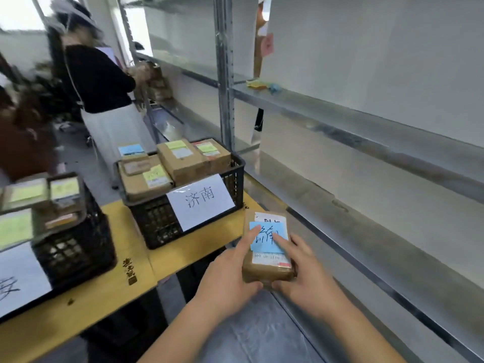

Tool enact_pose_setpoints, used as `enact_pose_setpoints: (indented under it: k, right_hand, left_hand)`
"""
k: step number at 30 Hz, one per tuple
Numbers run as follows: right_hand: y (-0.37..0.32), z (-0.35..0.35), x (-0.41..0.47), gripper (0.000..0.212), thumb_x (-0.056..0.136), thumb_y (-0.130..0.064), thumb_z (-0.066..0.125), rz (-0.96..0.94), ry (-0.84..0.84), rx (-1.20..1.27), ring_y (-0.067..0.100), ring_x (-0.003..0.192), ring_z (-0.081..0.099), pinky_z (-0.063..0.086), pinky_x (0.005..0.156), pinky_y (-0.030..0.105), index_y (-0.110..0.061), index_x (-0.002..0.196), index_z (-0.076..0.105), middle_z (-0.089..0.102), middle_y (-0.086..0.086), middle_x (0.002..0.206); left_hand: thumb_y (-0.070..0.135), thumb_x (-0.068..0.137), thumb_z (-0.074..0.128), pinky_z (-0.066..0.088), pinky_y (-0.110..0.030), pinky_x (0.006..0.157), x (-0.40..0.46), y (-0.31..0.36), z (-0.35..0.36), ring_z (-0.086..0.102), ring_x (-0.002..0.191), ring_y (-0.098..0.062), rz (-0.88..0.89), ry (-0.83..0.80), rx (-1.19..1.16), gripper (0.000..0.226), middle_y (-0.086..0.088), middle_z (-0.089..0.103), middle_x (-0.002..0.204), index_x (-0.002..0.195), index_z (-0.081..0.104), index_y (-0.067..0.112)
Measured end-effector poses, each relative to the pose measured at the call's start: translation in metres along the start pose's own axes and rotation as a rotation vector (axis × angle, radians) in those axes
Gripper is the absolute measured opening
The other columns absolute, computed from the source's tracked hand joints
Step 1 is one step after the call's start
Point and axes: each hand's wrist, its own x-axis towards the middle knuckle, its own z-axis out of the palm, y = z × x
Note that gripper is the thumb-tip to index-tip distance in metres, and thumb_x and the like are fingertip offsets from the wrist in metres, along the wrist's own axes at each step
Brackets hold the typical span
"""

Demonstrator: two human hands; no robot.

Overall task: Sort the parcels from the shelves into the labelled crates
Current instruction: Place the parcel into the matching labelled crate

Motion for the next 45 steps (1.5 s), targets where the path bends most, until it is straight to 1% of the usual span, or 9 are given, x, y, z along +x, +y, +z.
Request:
enact_pose_setpoints:
  k: [2, 6, 11, 16, 22, 27, 34, 37, 45]
  right_hand:
    - [-0.011, 0.017, 0.009, 0.093, 0.074, -0.012, 0.084, -0.042, -0.004, -0.037, -0.009, 0.140, 0.035, 0.039, 0.105, 0.009, -0.048, 0.149, 0.043, 0.017, -0.038, 0.154]
    - [-0.027, 0.038, 0.035, 0.092, 0.074, -0.017, 0.086, -0.110, -0.087, -0.061, -0.007, 0.139, 0.038, 0.050, 0.103, 0.020, -0.064, 0.140, 0.042, 0.017, -0.040, 0.155]
    - [-0.035, 0.056, 0.065, 0.086, 0.075, -0.021, 0.085, -0.135, -0.153, -0.024, -0.024, 0.130, 0.033, 0.038, 0.111, 0.013, -0.076, 0.128, 0.044, 0.017, -0.043, 0.150]
    - [-0.036, 0.061, 0.115, 0.076, 0.074, -0.023, 0.078, -0.217, -0.198, -0.002, -0.040, 0.123, 0.013, 0.023, 0.098, -0.007, -0.065, 0.131, 0.049, 0.015, -0.040, 0.151]
    - [-0.034, 0.048, 0.186, 0.077, 0.075, -0.022, 0.078, -0.261, -0.319, 0.118, -0.022, 0.132, 0.035, 0.038, 0.106, 0.007, -0.064, 0.134, 0.049, 0.015, -0.049, 0.148]
    - [-0.031, 0.056, 0.235, 0.076, 0.073, -0.029, 0.078, -0.316, -0.392, 0.213, -0.001, 0.136, 0.047, 0.049, 0.106, 0.023, -0.062, 0.135, 0.050, 0.019, -0.038, 0.155]
    - [-0.050, 0.071, 0.275, 0.073, 0.079, -0.040, 0.078, -0.358, -0.519, 0.153, -0.011, 0.128, 0.047, 0.049, 0.103, 0.020, -0.065, 0.138, 0.043, 0.018, -0.037, 0.155]
    - [-0.062, 0.082, 0.295, 0.072, 0.084, -0.035, 0.078, -0.377, -0.550, 0.134, -0.018, 0.126, 0.042, 0.049, 0.100, 0.015, -0.067, 0.138, 0.041, 0.018, -0.038, 0.154]
    - [-0.091, 0.115, 0.357, 0.074, 0.089, -0.038, 0.074, -0.422, -0.575, -0.010, 0.000, 0.134, 0.042, 0.047, 0.106, 0.023, -0.072, 0.139, 0.031, 0.013, -0.044, 0.152]
  left_hand:
    - [0.040, 0.078, 0.079, 0.045, -0.029, 0.104, -0.009, -0.016, -0.011, 0.051, 0.122, -0.008, -0.041, 0.008, 0.020, 0.104, 0.012, 0.051, 0.134, 0.140, 0.003, 0.074]
    - [0.048, 0.081, 0.075, 0.038, -0.025, 0.109, -0.018, -0.039, -0.025, 0.042, 0.129, -0.007, -0.121, 0.052, 0.007, 0.092, 0.015, 0.040, 0.141, 0.146, 0.013, 0.066]
    - [0.057, 0.076, 0.075, 0.037, -0.028, 0.113, -0.008, -0.057, -0.035, 0.038, 0.136, -0.008, -0.189, 0.129, 0.011, 0.091, 0.022, 0.025, 0.152, 0.141, 0.012, 0.068]
    - [0.060, 0.074, 0.074, 0.039, -0.032, 0.114, 0.020, -0.067, -0.050, 0.038, 0.137, -0.006, -0.268, 0.216, 0.025, 0.090, 0.024, 0.022, 0.158, 0.137, 0.013, 0.076]
    - [0.059, 0.073, 0.076, 0.040, -0.015, 0.105, 0.068, -0.070, -0.070, 0.040, 0.127, 0.008, -0.313, 0.337, 0.029, 0.085, 0.034, 0.029, 0.149, 0.137, 0.021, 0.075]
    - [0.048, 0.071, 0.080, 0.048, -0.020, 0.100, 0.093, -0.078, -0.074, 0.047, 0.125, 0.006, -0.338, 0.431, 0.035, 0.086, 0.041, 0.036, 0.137, 0.129, 0.025, 0.080]
    - [0.039, 0.074, 0.086, 0.046, -0.007, 0.090, 0.099, -0.102, -0.090, 0.045, 0.118, 0.019, -0.400, 0.501, 0.067, 0.085, 0.043, 0.041, 0.130, 0.127, 0.033, 0.078]
    - [0.040, 0.074, 0.087, 0.049, -0.011, 0.090, 0.106, -0.118, -0.105, 0.048, 0.118, 0.016, -0.420, 0.530, 0.060, 0.085, 0.039, 0.046, 0.131, 0.131, 0.035, 0.074]
    - [0.033, 0.077, 0.086, 0.056, -0.029, 0.094, 0.123, -0.184, -0.150, 0.056, 0.121, -0.001, -0.480, 0.561, 0.035, 0.087, 0.029, 0.050, 0.137, 0.138, 0.035, 0.069]
